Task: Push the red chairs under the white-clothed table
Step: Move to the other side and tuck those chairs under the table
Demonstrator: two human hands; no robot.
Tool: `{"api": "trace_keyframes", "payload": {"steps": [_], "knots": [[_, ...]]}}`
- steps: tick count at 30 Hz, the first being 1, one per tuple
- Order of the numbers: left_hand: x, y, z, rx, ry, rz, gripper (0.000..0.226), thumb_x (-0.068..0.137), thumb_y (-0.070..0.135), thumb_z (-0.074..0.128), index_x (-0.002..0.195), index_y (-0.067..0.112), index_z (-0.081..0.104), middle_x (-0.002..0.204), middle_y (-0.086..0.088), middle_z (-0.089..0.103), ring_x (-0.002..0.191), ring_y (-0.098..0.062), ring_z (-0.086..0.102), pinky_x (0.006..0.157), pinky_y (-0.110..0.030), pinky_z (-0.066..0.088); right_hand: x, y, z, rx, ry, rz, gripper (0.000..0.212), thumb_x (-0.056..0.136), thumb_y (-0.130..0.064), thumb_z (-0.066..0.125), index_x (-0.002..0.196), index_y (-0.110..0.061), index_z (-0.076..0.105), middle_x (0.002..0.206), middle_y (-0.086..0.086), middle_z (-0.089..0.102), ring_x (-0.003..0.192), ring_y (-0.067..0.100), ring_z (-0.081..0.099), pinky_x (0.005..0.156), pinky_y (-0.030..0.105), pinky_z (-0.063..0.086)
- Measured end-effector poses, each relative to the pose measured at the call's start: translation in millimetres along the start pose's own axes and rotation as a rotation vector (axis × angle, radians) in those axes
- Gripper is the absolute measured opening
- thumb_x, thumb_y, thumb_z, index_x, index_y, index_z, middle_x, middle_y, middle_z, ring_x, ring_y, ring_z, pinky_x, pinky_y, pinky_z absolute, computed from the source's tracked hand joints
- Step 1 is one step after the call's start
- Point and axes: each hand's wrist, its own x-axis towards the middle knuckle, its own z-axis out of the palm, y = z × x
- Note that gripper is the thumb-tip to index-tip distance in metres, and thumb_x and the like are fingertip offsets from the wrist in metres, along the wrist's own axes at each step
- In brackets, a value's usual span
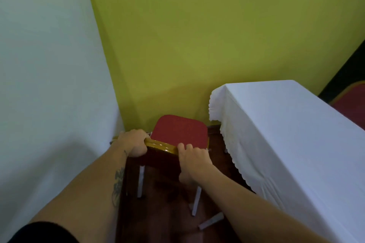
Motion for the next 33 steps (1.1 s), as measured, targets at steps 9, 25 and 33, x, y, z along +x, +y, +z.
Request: {"api": "trace_keyframes", "payload": {"steps": [9,25,33], "knots": [[-11.6,-4.0,29.2,-0.627,0.401,-0.426,0.041,0.089,0.019,0.063,0.130,0.016,0.059,0.139,-0.019,0.053,0.130,-0.045,0.049,0.103,-0.055,0.046,-21.4,-16.5,-0.5,0.100,-0.022,0.016,0.060,0.090,-0.029,0.069,0.139,-0.013,0.039,0.128,0.012,0.056,0.112,0.032,0.060,0.083,0.040,0.046],[-51.5,124.2,63.5,-1.197,0.358,-0.621,0.110,0.094,0.013,0.060,0.157,0.004,-0.029,0.140,-0.021,0.052,0.118,-0.036,0.057,0.100,-0.043,0.051,-55.2,16.0,32.1,0.259,0.015,0.076,0.040,0.089,-0.021,0.071,0.121,-0.012,0.048,0.120,0.009,0.063,0.109,0.030,0.063,0.078,0.038,0.046],[-43.9,90.2,60.3,-1.137,0.340,-0.485,0.098,0.087,0.008,0.066,0.158,0.002,-0.001,0.140,-0.020,0.050,0.119,-0.038,0.059,0.103,-0.051,0.053,-49.7,-6.0,31.0,0.295,0.042,0.038,0.046,0.087,-0.029,0.075,0.121,-0.011,0.050,0.117,0.007,0.064,0.104,0.029,0.066,0.068,0.037,0.043]]}}
